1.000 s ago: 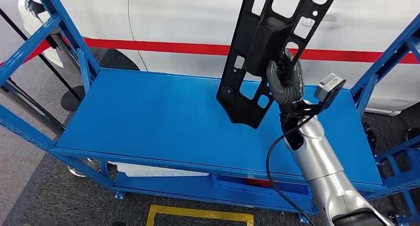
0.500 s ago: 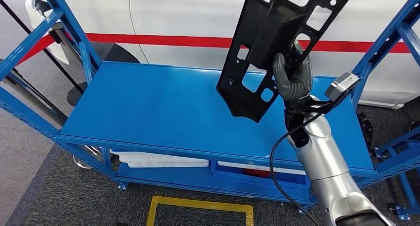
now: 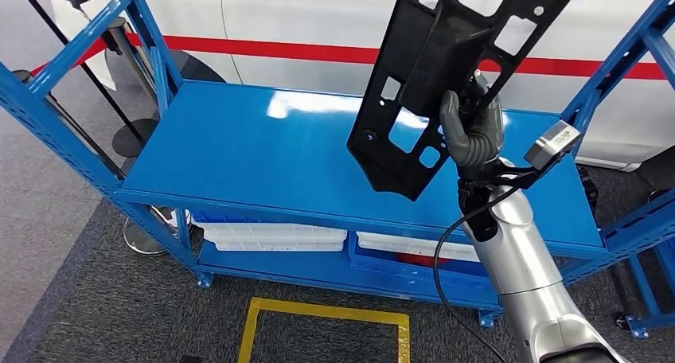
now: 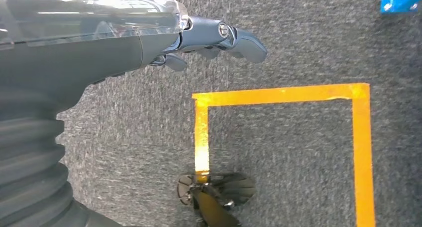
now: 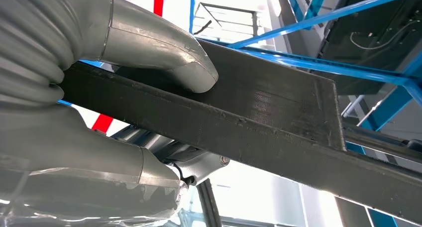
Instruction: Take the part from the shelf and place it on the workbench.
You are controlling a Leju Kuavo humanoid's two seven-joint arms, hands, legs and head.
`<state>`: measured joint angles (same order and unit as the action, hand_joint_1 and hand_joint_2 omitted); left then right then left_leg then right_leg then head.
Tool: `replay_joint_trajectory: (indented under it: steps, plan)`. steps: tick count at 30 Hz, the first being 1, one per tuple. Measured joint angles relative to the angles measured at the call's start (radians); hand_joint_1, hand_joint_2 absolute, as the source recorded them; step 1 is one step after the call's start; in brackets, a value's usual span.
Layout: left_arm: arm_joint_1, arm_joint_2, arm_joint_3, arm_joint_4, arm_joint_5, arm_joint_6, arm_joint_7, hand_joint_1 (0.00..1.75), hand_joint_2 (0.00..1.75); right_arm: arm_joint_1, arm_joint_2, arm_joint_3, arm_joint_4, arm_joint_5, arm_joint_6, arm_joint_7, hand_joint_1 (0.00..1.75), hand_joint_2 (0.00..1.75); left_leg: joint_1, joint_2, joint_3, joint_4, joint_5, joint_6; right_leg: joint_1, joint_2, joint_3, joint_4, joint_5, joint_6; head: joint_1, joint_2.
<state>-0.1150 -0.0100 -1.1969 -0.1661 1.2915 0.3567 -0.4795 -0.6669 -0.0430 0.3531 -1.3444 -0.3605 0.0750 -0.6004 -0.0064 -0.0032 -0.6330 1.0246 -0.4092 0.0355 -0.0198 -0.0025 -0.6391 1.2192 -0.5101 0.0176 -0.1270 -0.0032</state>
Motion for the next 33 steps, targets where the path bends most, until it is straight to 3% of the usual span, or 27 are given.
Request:
replay_joint_trajectory:
  steps: [2,3,6,7,8,10,11,12,13,15,17,18,19,21,22,23,24,26,27,28,30,31,33]
  plan:
    - [-0.001,-0.001,-0.002,0.000,-0.002,0.000,0.001,0.00,1.75,0.000,0.000,0.000,-0.007,0.000,0.000,0.000,1.75,1.75,-0.002,-0.001,-0.019,0.011,0.011,-0.009,0.007,0.001,0.083,-0.127,-0.002,-0.010,0.000,0.000]
    - [-0.002,-0.002,-0.002,0.000,-0.002,0.000,0.001,0.00,1.75,-0.001,0.001,-0.001,-0.011,0.000,0.000,0.000,1.75,1.75,-0.002,-0.002,-0.024,0.013,0.018,-0.014,0.011,0.002,0.105,-0.167,-0.011,-0.014,0.000,0.000]
    - [0.000,-0.001,-0.005,0.000,-0.004,0.000,0.002,0.00,1.75,-0.001,0.001,-0.002,-0.016,0.001,0.001,0.003,1.75,1.75,-0.001,-0.003,-0.035,0.012,0.031,-0.031,0.009,-0.002,0.098,-0.189,0.007,-0.028,0.000,0.000]
    - [0.001,-0.001,-0.005,0.001,-0.004,0.000,0.002,0.00,1.75,0.001,0.002,-0.002,-0.017,0.002,0.002,0.005,1.75,1.75,0.000,-0.003,-0.043,0.026,0.010,-0.038,0.006,-0.004,0.090,-0.193,0.018,-0.037,0.000,0.000]
    - [0.002,0.000,-0.006,0.001,-0.005,0.000,0.002,0.00,1.75,0.002,0.003,-0.002,-0.019,0.003,0.003,0.007,1.75,1.75,0.002,-0.003,-0.054,0.057,-0.027,-0.044,0.003,-0.007,0.080,-0.196,0.031,-0.043,0.000,0.000]
    - [0.000,0.000,-0.006,0.001,-0.007,0.000,0.002,0.00,1.75,0.004,0.006,-0.002,-0.021,0.005,0.005,0.010,1.75,1.75,0.010,-0.003,-0.079,0.165,-0.126,-0.057,0.003,-0.008,0.055,-0.196,0.052,-0.050,0.000,0.000]
    - [-0.002,0.000,-0.006,0.001,-0.007,-0.001,0.002,0.00,1.75,0.006,0.006,-0.002,-0.021,0.006,0.007,0.012,1.75,1.75,0.014,-0.003,-0.087,0.225,-0.157,-0.062,0.003,-0.009,0.041,-0.195,0.063,-0.049,0.000,0.000]
    - [-0.003,-0.001,-0.006,0.001,-0.008,-0.001,0.002,0.00,1.75,0.007,0.006,-0.002,-0.021,0.006,0.009,0.013,1.75,1.75,0.018,-0.002,-0.086,0.267,-0.162,-0.066,0.003,-0.010,0.026,-0.194,0.075,-0.048,0.000,0.000]
    - [-0.005,-0.001,-0.006,0.001,-0.008,-0.001,0.002,0.00,1.75,0.008,0.006,-0.002,-0.021,0.007,0.011,0.016,1.75,1.75,0.021,-0.002,-0.074,0.283,-0.145,-0.070,0.002,-0.011,0.011,-0.193,0.086,-0.045,0.000,0.000]
    - [-0.007,0.000,-0.006,0.001,-0.007,-0.002,0.001,0.00,1.75,0.008,0.009,-0.002,-0.020,0.010,0.014,0.020,1.75,1.75,0.025,-0.002,-0.006,0.221,-0.088,-0.072,0.000,-0.012,-0.018,-0.190,0.107,-0.038,0.000,0.000]
    - [-0.010,0.000,-0.006,0.001,-0.005,-0.004,-0.003,0.00,1.75,0.004,0.015,-0.002,-0.020,0.016,0.017,0.023,1.75,1.75,0.023,-0.003,0.097,0.075,-0.088,-0.066,0.000,-0.011,-0.036,-0.187,0.126,-0.028,0.000,0.000]
    - [-0.010,0.000,-0.006,0.001,-0.004,-0.005,-0.006,0.00,1.75,0.001,0.019,-0.002,-0.020,0.019,0.017,0.026,1.75,1.75,0.019,-0.004,0.131,0.019,-0.100,-0.059,-0.001,-0.012,-0.039,-0.189,0.136,-0.021,0.000,0.000]
    - [-0.010,0.000,-0.006,0.001,-0.003,-0.006,-0.008,0.00,1.75,-0.002,0.022,-0.002,-0.020,0.021,0.019,0.028,1.75,1.75,0.015,-0.005,0.148,-0.015,-0.112,-0.052,-0.002,-0.012,-0.041,-0.192,0.146,-0.014,0.000,0.000]
    - [-0.007,-0.001,-0.006,0.001,-0.001,-0.008,-0.010,0.00,1.75,-0.007,0.026,-0.002,-0.019,0.023,0.021,0.035,1.75,1.75,0.013,-0.004,0.139,-0.025,-0.097,-0.037,-0.004,-0.012,-0.043,-0.199,0.163,0.000,0.000,0.000]
    - [-0.006,-0.002,-0.006,0.001,0.000,-0.009,-0.011,0.00,1.75,-0.009,0.027,-0.002,-0.018,0.024,0.023,0.039,1.75,1.75,0.015,-0.002,0.131,-0.027,-0.086,-0.028,-0.004,-0.011,-0.050,-0.193,0.150,0.004,0.000,0.000]
    - [-0.004,-0.004,-0.006,0.001,0.001,-0.010,-0.012,0.00,1.75,-0.011,0.028,-0.002,-0.016,0.024,0.023,0.042,1.75,1.75,0.016,0.000,0.119,-0.029,-0.072,-0.019,-0.004,-0.009,-0.062,-0.170,0.117,0.007,0.000,0.000]
    - [-0.003,-0.006,-0.006,0.001,0.002,-0.011,-0.013,0.00,1.75,-0.013,0.028,-0.002,-0.013,0.023,0.024,0.044,1.75,1.75,0.018,0.002,0.106,-0.030,-0.057,-0.011,-0.004,-0.007,-0.077,-0.128,0.068,0.007,0.000,0.000]
    - [0.000,-0.008,-0.006,0.001,0.003,-0.012,-0.015,0.00,1.75,-0.016,0.028,-0.003,-0.008,0.021,0.025,0.045,1.75,1.75,0.014,0.003,0.072,-0.028,-0.031,-0.003,-0.003,-0.006,-0.107,0.002,-0.030,0.008,0.000,0.000]
    - [0.001,-0.008,-0.006,0.001,0.003,-0.013,-0.016,0.00,1.75,-0.016,0.027,-0.003,-0.004,0.020,0.026,0.045,1.75,1.75,0.011,0.003,0.054,-0.026,-0.018,-0.002,-0.003,-0.005,-0.112,0.060,-0.047,0.009,0.000,0.000]
    - [0.003,-0.008,-0.006,0.001,0.003,-0.014,-0.016,0.00,1.75,-0.016,0.027,-0.004,-0.001,0.020,0.026,0.045,1.75,1.75,0.009,0.003,0.035,-0.024,-0.005,-0.001,-0.003,-0.004,-0.107,0.095,-0.039,0.008,0.000,0.000]
    - [0.005,-0.009,-0.006,0.001,0.001,-0.016,-0.016,0.00,1.75,-0.016,0.027,-0.005,0.004,0.019,0.025,0.045,1.75,1.75,0.006,0.002,-0.002,-0.015,0.016,-0.004,-0.001,-0.003,-0.051,0.068,0.016,0.003,0.000,0.000]
    - [0.006,-0.010,-0.006,0.001,0.000,-0.017,-0.016,0.00,1.75,-0.017,0.027,-0.005,0.005,0.019,0.025,0.045,1.75,1.75,0.006,0.001,-0.017,-0.009,0.025,-0.007,0.001,-0.002,0.000,0.010,0.028,-0.003,0.000,0.000]
    - [0.005,-0.012,-0.006,0.001,0.000,-0.018,-0.015,0.00,1.75,-0.019,0.027,-0.007,0.006,0.019,0.024,0.043,1.75,1.75,0.004,0.000,-0.038,0.000,0.043,-0.015,0.008,-0.001,0.099,-0.130,0.004,-0.013,0.000,0.000]
